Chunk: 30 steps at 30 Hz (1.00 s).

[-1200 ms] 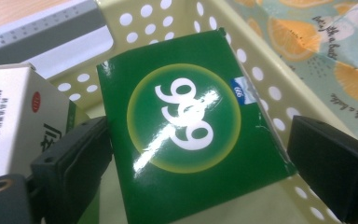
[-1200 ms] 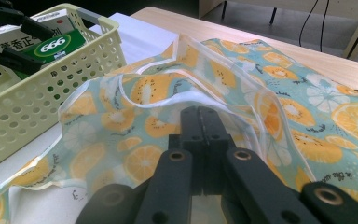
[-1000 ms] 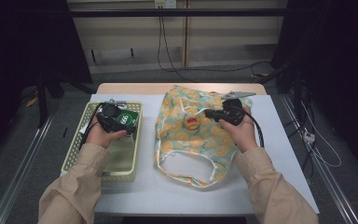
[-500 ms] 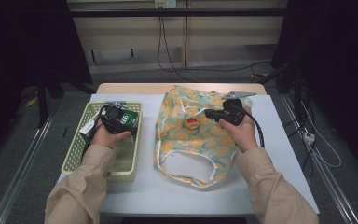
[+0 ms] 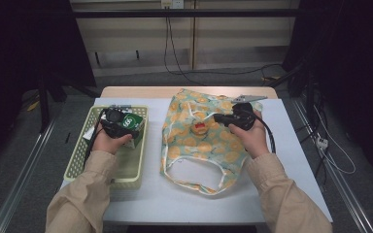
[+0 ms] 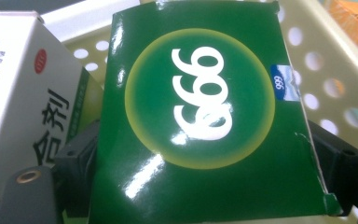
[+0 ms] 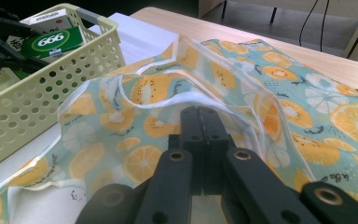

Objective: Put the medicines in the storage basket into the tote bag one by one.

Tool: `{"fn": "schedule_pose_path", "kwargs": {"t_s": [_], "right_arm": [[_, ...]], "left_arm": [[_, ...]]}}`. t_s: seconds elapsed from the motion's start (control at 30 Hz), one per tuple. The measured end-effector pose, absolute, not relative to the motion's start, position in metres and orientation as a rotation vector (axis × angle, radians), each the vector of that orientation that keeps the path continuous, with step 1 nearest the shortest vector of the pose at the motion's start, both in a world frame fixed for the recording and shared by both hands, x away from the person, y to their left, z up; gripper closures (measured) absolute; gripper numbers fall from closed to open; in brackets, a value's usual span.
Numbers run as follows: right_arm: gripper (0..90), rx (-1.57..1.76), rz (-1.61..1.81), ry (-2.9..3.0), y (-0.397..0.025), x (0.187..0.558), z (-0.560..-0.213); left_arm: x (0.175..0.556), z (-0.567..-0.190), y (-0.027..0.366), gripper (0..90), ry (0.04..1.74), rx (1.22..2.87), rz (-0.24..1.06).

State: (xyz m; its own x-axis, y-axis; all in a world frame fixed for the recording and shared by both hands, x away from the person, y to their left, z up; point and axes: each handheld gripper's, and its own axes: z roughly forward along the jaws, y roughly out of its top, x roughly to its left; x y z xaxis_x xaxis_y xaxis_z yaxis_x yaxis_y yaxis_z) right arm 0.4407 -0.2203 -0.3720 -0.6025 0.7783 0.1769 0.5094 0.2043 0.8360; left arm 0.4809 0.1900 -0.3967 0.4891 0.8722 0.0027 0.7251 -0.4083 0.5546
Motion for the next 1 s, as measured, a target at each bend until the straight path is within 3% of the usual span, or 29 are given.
{"fn": "schedule_pose_path", "kwargs": {"t_s": [0.63,1.0], "right_arm": [[90.0,1.232,1.345,2.193,-0.222,0.442,-0.373],[90.0,1.232,1.344,2.181,-0.223,0.444,-0.37]], "left_arm": [[0.455,-0.324,0.207,16.9,1.215,2.236,0.366],[0.435,-0.289,0.168,16.8,1.011,2.223,0.319]]}}
